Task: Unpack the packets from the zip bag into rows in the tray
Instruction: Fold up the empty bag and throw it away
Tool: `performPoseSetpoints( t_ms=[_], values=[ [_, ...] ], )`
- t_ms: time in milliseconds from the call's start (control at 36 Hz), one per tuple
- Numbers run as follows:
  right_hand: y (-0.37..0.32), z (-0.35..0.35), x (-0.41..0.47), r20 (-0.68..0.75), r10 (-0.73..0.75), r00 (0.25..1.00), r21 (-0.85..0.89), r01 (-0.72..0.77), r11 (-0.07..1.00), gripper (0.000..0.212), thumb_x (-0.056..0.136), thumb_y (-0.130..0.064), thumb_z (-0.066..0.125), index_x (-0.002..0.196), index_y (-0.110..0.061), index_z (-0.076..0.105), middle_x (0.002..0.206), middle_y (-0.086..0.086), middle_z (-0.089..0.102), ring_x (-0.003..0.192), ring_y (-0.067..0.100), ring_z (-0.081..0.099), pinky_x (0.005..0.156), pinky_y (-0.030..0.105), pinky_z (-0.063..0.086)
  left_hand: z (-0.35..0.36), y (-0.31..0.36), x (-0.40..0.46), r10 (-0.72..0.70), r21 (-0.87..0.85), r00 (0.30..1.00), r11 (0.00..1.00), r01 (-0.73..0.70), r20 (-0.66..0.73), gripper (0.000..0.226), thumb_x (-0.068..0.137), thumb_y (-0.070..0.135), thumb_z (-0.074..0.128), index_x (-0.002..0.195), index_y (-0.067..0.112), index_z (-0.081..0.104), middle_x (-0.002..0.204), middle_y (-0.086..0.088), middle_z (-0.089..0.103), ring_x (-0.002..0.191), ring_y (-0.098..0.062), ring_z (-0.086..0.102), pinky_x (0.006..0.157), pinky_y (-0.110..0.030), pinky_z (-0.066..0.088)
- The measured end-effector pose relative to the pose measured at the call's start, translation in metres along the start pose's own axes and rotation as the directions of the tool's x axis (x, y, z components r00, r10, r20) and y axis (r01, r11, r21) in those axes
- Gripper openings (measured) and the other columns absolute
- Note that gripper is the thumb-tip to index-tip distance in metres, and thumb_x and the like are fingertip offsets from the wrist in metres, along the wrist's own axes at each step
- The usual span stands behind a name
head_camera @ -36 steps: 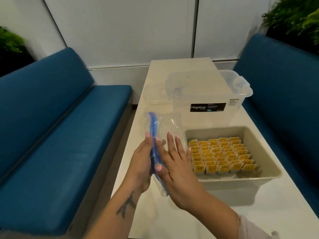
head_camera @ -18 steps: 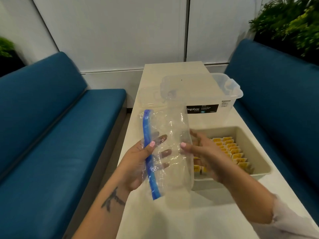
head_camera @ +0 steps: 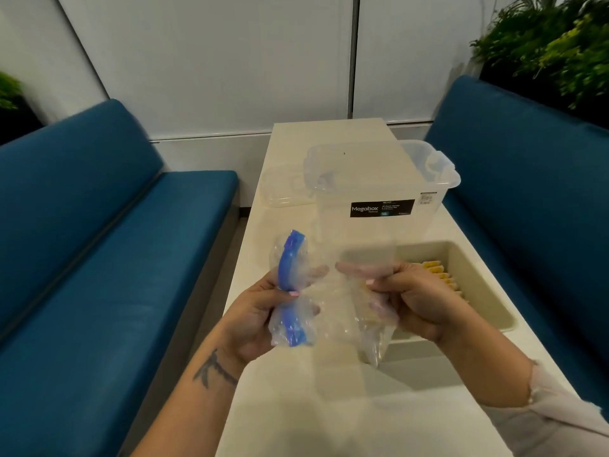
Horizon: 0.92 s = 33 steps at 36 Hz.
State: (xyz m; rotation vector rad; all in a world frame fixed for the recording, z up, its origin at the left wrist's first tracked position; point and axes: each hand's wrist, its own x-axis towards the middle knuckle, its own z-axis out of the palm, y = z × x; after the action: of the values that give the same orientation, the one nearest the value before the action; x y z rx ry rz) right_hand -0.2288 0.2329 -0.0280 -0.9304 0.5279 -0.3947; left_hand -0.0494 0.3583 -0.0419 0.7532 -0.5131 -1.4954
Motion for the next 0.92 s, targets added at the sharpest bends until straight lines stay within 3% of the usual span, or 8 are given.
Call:
performPoseSetpoints(
  t_ms=[139, 250, 333, 417, 556, 639, 778, 917],
  values=[
    [0.012, -0.001, 0.003, 0.013, -0.104, 0.994, -0.03, 0.105, 0.994, 0.036, 0.072, 0.021, 0.044, 0.051, -0.001, 0.063, 0.09, 0.014, 0.073, 0.069, 0.024, 0.066, 0.058, 0.027, 0.056, -0.005, -0.006, 0.005, 0.021, -0.211, 0.988, 0.976, -0.054, -0.156, 0.033, 0.06, 0.0, 0.082, 0.091, 0.008, 0.076, 0.106, -0.012, 0.069, 0.079, -0.022, 0.071, 0.057, -0.024, 0.058],
    [0.017, -0.002, 0.0, 0.164, -0.211, 0.964, -0.229, 0.245, 0.942, 0.052, 0.051, -0.001, 0.049, 0.097, -0.005, 0.073, 0.113, 0.01, 0.068, 0.104, 0.021, 0.065, 0.087, 0.026, 0.052, -0.002, -0.002, 0.007, -0.038, -0.424, 0.961, 0.902, -0.085, -0.275, 0.039, 0.057, -0.015, 0.074, 0.094, -0.002, 0.07, 0.09, -0.018, 0.07, 0.066, -0.025, 0.071, 0.049, -0.025, 0.057],
    [0.019, 0.003, -0.002, 0.127, -0.28, 0.951, -0.636, 0.295, 0.713, 0.071, 0.055, -0.008, 0.068, 0.121, -0.031, 0.054, 0.126, -0.013, 0.058, 0.118, 0.011, 0.055, 0.098, 0.017, 0.043, 0.0, 0.0, 0.008, -0.062, -0.555, 0.942, 0.82, -0.14, -0.329, 0.023, 0.091, 0.005, 0.048, 0.107, -0.003, 0.062, 0.096, -0.021, 0.068, 0.067, -0.029, 0.071, 0.054, -0.029, 0.059],
    [0.02, 0.017, 0.003, 0.023, -0.412, 0.911, -0.789, 0.269, 0.552, 0.096, 0.052, -0.019, 0.092, 0.125, -0.047, 0.037, 0.116, -0.031, 0.046, 0.108, -0.018, 0.045, 0.083, -0.004, 0.034, 0.002, -0.001, 0.01, -0.073, -0.592, 0.942, 0.793, -0.144, -0.327, 0.032, 0.094, 0.009, 0.041, 0.12, 0.002, 0.058, 0.104, -0.02, 0.065, 0.071, -0.031, 0.071, 0.053, -0.031, 0.058],
    [0.027, 0.032, 0.019, -0.221, -0.637, 0.738, -0.704, 0.331, 0.628, 0.07, 0.045, -0.04, 0.09, 0.107, -0.032, 0.058, 0.093, -0.003, 0.063, 0.086, 0.008, 0.06, 0.074, 0.025, 0.052, 0.011, -0.01, 0.012, -0.056, -0.585, 0.948, 0.798, -0.145, -0.313, 0.046, 0.086, 0.0, 0.04, 0.131, 0.0, 0.048, 0.112, -0.025, 0.063, 0.083, -0.035, 0.07, 0.059, -0.034, 0.06],
    [0.025, 0.038, 0.026, -0.293, -0.706, 0.645, -0.712, 0.346, 0.611, 0.04, 0.055, -0.041, 0.087, 0.074, -0.019, 0.059, 0.066, -0.004, 0.06, 0.06, 0.009, 0.051, 0.058, 0.027, 0.047, 0.019, -0.015, 0.009, -0.013, -0.508, 0.952, 0.848, -0.152, -0.306, 0.047, 0.084, 0.004, 0.045, 0.13, -0.004, 0.046, 0.117, -0.025, 0.061, 0.094, -0.033, 0.067, 0.078, -0.039, 0.058],
    [0.025, 0.04, 0.031, -0.294, -0.765, 0.573, -0.749, 0.36, 0.557, 0.043, 0.062, -0.039, 0.084, 0.06, -0.015, 0.049, 0.055, -0.006, 0.048, 0.051, 0.004, 0.036, 0.049, 0.022, 0.037, 0.028, -0.021, 0.003, 0.051, -0.077, 0.92, 0.993, -0.087, -0.39, 0.047, 0.07, 0.035, 0.065, 0.112, 0.015, 0.062, 0.106, -0.008, 0.066, 0.103, -0.033, 0.064, 0.084, -0.047, 0.054],
    [0.029, 0.038, 0.033, -0.242, -0.777, 0.581, -0.781, 0.358, 0.512, 0.03, 0.069, -0.023, 0.08, 0.065, -0.007, 0.055, 0.056, 0.006, 0.054, 0.053, 0.006, 0.037, 0.048, 0.033, 0.039, 0.027, -0.02, 0.003, 0.246, 0.498, 0.855, 0.867, 0.017, -0.457, 0.072, 0.049, 0.054, 0.07, 0.112, 0.023, 0.057, 0.109, 0.001, 0.064, 0.1, -0.019, 0.063, 0.08, -0.035, 0.054]
  ],
)
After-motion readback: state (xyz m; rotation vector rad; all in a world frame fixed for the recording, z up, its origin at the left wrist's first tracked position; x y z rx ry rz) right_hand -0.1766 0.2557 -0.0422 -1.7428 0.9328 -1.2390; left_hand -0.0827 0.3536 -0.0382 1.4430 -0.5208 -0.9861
